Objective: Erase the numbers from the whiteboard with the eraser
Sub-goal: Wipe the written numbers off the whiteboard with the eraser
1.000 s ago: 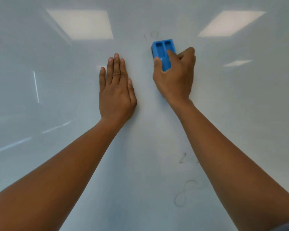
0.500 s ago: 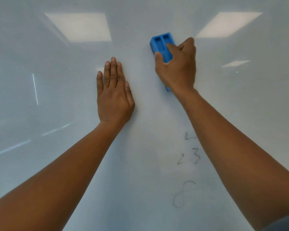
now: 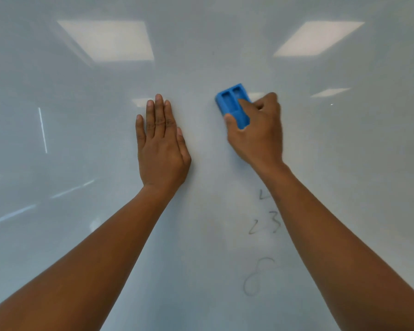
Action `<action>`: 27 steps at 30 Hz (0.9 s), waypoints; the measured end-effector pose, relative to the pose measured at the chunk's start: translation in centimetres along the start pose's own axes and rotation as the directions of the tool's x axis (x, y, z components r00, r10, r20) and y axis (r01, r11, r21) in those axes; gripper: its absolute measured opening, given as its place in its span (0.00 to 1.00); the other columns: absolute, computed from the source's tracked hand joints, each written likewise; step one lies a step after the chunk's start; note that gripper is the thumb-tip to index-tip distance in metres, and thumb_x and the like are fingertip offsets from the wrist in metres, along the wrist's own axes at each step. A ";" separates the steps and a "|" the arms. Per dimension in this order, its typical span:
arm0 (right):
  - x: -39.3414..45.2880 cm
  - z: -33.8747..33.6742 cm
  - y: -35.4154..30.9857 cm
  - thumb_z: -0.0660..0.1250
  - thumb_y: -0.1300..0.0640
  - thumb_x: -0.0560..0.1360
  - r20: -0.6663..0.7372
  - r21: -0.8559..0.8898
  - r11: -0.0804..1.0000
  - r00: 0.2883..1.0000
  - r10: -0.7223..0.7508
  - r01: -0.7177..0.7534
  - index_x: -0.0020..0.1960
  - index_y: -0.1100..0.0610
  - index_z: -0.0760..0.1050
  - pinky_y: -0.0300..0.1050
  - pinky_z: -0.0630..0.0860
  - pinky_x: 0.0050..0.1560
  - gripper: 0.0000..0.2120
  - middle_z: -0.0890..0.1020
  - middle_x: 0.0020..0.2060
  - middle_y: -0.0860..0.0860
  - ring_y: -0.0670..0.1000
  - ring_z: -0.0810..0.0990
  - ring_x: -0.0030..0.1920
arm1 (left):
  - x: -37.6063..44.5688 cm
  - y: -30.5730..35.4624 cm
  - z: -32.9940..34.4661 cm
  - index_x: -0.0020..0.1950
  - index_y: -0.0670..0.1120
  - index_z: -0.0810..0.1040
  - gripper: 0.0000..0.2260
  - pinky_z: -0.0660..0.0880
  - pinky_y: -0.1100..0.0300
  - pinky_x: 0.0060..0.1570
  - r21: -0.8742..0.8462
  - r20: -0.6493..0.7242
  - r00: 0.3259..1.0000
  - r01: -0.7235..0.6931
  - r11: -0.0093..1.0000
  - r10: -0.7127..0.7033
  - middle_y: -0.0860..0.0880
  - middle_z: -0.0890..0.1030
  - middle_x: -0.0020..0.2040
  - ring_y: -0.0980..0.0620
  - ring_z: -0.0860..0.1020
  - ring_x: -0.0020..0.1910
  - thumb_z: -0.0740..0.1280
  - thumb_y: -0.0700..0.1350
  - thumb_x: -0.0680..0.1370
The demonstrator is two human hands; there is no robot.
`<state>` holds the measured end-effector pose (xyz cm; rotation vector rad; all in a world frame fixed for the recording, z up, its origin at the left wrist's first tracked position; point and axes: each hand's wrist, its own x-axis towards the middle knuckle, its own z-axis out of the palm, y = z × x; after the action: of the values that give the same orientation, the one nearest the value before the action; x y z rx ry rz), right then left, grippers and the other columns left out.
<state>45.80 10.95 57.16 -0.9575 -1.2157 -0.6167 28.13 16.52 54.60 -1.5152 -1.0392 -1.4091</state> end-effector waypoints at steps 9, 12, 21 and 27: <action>-3.0 -1.2 1.5 0.72 0.53 0.74 0.131 0.025 1.000 0.991 -0.011 0.008 0.63 0.58 0.77 0.47 0.74 0.50 0.20 0.71 0.54 0.57 0.56 0.71 0.55 | -3.7 1.9 0.9 0.82 0.40 0.50 0.25 0.44 0.46 0.80 0.010 0.038 0.998 -0.044 0.999 0.043 0.42 0.51 0.83 0.45 0.48 0.82 0.48 0.46 0.85; -7.9 -1.9 2.9 0.73 0.52 0.74 0.135 -0.011 1.000 0.991 -0.008 0.010 0.63 0.57 0.78 0.42 0.71 0.45 0.20 0.71 0.54 0.55 0.54 0.72 0.54 | -5.5 1.9 1.0 0.82 0.40 0.51 0.25 0.45 0.46 0.80 0.003 0.058 0.996 -0.061 0.998 0.061 0.43 0.51 0.83 0.45 0.48 0.82 0.49 0.46 0.86; -10.7 -3.9 7.8 0.72 0.53 0.75 -0.056 0.060 0.933 0.932 0.357 -0.354 0.67 0.61 0.74 0.35 0.69 0.51 0.23 0.68 0.54 0.54 0.54 0.72 0.55 | -9.2 2.9 1.3 0.82 0.40 0.51 0.25 0.42 0.46 0.80 0.001 0.069 0.997 -0.031 1.000 0.031 0.44 0.51 0.83 0.46 0.48 0.82 0.48 0.45 0.85; -18.2 -3.3 6.9 0.74 0.57 0.74 0.086 0.043 0.997 0.994 0.068 -0.072 0.62 0.62 0.77 0.50 0.78 0.53 0.19 0.71 0.53 0.58 0.58 0.74 0.53 | -11.0 3.2 1.6 0.82 0.41 0.51 0.25 0.43 0.47 0.81 0.002 0.058 0.998 -0.010 1.000 0.010 0.44 0.52 0.83 0.46 0.49 0.82 0.46 0.47 0.86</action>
<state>48.30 9.82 37.59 -0.9915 -1.2604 -0.4956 31.21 16.42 43.45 -1.5653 -1.0664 -1.3638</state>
